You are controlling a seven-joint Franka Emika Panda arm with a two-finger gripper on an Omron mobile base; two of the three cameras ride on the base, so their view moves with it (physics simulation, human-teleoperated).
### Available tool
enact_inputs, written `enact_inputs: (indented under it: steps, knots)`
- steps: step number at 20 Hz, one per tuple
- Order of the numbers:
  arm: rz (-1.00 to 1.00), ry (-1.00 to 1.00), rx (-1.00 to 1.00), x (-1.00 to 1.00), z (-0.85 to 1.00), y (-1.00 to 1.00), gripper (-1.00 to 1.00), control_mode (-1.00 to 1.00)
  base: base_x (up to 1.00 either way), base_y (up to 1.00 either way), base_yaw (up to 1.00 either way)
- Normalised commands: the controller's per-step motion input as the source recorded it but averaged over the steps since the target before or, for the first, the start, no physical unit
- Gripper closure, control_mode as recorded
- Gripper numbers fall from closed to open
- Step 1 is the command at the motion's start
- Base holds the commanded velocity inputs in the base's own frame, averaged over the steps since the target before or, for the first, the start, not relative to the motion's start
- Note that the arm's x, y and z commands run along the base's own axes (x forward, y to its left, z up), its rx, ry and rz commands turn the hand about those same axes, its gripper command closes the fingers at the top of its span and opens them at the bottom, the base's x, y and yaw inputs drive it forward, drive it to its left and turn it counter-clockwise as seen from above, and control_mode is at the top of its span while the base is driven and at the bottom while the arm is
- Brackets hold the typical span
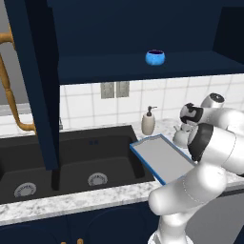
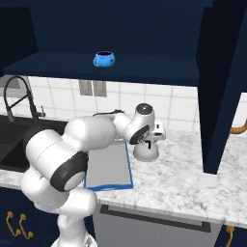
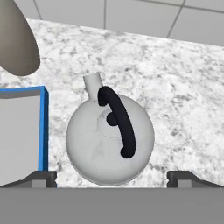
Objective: Pick the kettle from the counter and place it on the tray. Then pick the mug from the cabinet and place it on the tray. Then close the cabinet doors.
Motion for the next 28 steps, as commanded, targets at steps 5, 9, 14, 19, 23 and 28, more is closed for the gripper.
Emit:
enact_inputs:
  steps: [5,9,14,19,23,28]
  knots:
    - [0.00,0.00,0.00,0.09,-0.07,0.00,-1.00,-1.00,0.00,0.00,0.00]
    - [0.00,0.00,0.00,0.10,-0.07,0.00,-1.00,-1.00,0.00,0.00,0.00]
    - [0.00,0.00,0.00,0.14,-0.11,0.00,-1.00,-1.00,0.00,0.00,0.00]
    - [0.00,0.00,0.00,0.12,-0.12,0.00,-1.00,-1.00,0.00,0.00,0.00]
    - [0.00,0.00,0.00,0.07,-0.10,0.00,-1.00,-1.00,0.00,0.00,0.00]
    - [0.00,0.00,0.00,0.02,-0.11,0.00,-1.00,-1.00,0.00,0.00,0.00]
